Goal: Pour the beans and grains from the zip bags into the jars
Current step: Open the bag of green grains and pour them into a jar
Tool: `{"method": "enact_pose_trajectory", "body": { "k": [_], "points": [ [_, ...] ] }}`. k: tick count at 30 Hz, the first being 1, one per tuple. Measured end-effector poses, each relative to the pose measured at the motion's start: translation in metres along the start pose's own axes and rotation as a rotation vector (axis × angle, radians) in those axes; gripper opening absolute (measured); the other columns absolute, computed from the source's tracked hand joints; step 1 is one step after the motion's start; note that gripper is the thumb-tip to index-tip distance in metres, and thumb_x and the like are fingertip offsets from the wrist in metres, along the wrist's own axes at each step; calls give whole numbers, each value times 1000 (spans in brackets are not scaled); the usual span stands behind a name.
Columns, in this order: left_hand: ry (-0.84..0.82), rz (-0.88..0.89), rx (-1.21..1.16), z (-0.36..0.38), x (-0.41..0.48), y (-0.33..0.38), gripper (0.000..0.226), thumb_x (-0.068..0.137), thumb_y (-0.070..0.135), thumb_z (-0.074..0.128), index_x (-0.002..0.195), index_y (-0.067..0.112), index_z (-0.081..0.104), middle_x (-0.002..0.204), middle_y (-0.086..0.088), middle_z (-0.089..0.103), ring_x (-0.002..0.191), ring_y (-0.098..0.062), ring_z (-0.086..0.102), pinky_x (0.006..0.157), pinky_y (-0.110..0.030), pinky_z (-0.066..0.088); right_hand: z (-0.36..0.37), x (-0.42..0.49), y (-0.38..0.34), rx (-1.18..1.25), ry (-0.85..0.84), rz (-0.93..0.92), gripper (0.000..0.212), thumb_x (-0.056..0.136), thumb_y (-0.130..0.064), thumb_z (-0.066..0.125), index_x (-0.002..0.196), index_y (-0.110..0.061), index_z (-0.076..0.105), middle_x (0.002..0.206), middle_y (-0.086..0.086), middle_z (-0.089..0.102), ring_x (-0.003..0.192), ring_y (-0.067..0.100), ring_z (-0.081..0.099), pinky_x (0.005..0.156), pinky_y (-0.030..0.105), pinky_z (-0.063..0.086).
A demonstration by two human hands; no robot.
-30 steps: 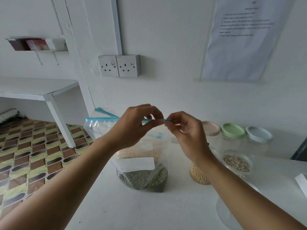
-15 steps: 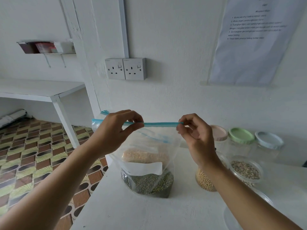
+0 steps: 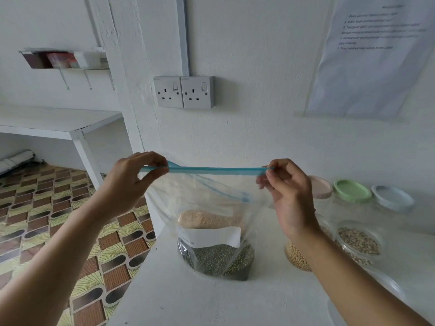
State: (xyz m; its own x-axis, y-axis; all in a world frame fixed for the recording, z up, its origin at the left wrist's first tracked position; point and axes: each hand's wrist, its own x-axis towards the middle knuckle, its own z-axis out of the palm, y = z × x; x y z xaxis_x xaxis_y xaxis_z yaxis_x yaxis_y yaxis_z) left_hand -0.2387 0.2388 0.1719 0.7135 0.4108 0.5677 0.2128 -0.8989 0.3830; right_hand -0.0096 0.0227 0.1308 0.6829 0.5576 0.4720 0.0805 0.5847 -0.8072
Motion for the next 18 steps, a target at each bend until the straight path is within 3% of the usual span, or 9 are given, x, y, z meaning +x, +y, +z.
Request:
{"method": "enact_pose_trajectory", "body": {
  "k": [3, 5, 9, 11, 14, 18],
  "points": [
    [12, -43, -9, -12, -4, -14, 10, 88, 50, 48, 92, 48, 56, 90, 38, 64, 91, 16, 60, 83, -17, 46, 1, 1, 3, 25, 74, 22, 21, 96, 13, 51, 89, -6, 59, 71, 4, 66, 72, 22, 62, 70, 30, 48],
    [5, -50, -1, -17, -5, -21, 14, 86, 54, 46, 92, 48, 57, 96, 45, 61, 93, 17, 59, 86, -26, 51, 4, 1, 5, 6, 95, 20, 22, 96, 13, 51, 88, -6, 60, 71, 4, 66, 72, 21, 61, 71, 31, 48],
    [-7, -33, 16, -20, -1, -20, 14, 87, 57, 48, 95, 56, 59, 91, 29, 65, 91, -3, 64, 87, -40, 56, 10, 0, 7, -22, 109, -3, 20, 97, 9, 53, 90, -7, 61, 75, 8, 67, 74, 24, 62, 72, 34, 50],
    [-41, 42, 67, -17, 4, -12, 18, 96, 59, 49, 105, 49, 60, 97, 26, 61, 92, -5, 62, 88, -42, 56, 12, 0, 7, -40, 112, -18, 17, 97, 7, 56, 91, -8, 63, 77, 10, 68, 75, 27, 63, 71, 35, 51],
    [-94, 206, 235, -8, 18, 5, 42, 97, 61, 46, 119, 32, 66, 104, 15, 69, 96, -9, 62, 95, -41, 45, 15, -4, 7, -60, 93, -21, 12, 95, 2, 62, 92, -7, 66, 80, 13, 67, 77, 27, 63, 71, 34, 51],
    [-205, 328, 217, 13, 32, 26, 31, 100, 42, 52, 116, 21, 69, 103, 5, 75, 87, -13, 69, 87, -39, 57, 16, -14, 11, -151, 77, -9, 5, 93, -3, 66, 96, -5, 70, 79, 8, 69, 77, 19, 64, 75, 33, 51]
  ]
}}
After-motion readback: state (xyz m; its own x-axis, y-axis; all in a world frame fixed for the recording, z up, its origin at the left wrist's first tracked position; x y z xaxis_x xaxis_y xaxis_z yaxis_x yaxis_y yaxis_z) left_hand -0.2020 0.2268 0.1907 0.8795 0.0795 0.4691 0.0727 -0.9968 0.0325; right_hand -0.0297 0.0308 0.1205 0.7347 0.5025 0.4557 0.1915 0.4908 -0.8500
